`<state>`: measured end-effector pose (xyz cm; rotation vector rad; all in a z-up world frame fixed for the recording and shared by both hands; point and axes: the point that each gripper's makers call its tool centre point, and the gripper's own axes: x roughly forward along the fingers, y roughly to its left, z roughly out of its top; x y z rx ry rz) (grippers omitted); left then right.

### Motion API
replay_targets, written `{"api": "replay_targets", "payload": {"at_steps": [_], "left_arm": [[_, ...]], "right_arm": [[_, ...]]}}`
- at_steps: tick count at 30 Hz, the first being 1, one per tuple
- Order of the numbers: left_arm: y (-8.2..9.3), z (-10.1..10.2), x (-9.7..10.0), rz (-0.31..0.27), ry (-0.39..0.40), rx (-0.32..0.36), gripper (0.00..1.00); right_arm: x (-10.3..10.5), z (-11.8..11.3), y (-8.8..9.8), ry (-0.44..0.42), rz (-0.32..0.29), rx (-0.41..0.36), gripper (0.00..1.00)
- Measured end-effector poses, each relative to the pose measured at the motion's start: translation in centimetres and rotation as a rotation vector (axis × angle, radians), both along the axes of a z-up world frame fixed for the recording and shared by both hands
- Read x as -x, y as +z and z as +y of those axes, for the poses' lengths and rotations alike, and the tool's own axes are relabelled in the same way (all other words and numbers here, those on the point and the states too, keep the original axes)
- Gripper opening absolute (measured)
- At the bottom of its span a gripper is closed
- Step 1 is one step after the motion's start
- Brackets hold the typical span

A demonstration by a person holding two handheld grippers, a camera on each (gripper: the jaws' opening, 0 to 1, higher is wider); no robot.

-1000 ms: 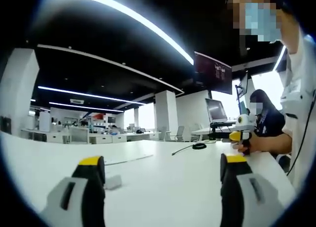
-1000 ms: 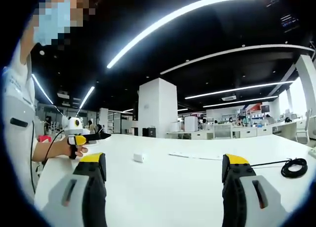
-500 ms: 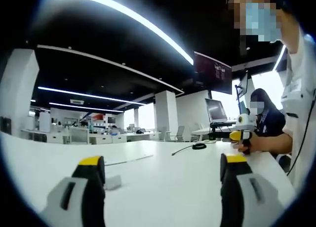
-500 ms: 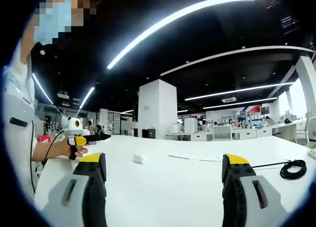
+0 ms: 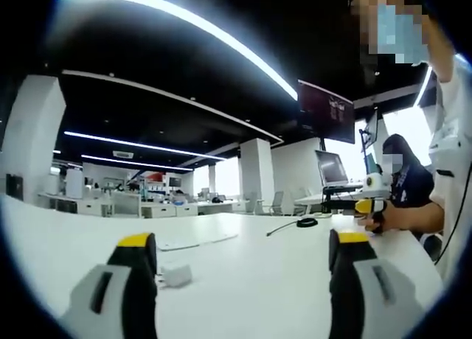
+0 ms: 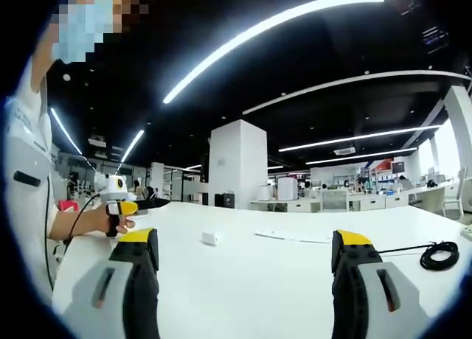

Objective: Plug the desk Type‑C cable into the charger adapter.

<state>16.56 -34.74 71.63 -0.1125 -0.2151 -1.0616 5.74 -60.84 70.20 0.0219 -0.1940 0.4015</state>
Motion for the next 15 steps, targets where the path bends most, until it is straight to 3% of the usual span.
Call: {"api": "replay_targets", "payload": {"at_steps": [15], "left_arm": [[0.5,-1.1,-1.1,-0.015,-0.006,-0.054,0.99]], "right_arm": [[0.4,0.0,0.5,0.001,-0.021,-0.005,1.00]]}}
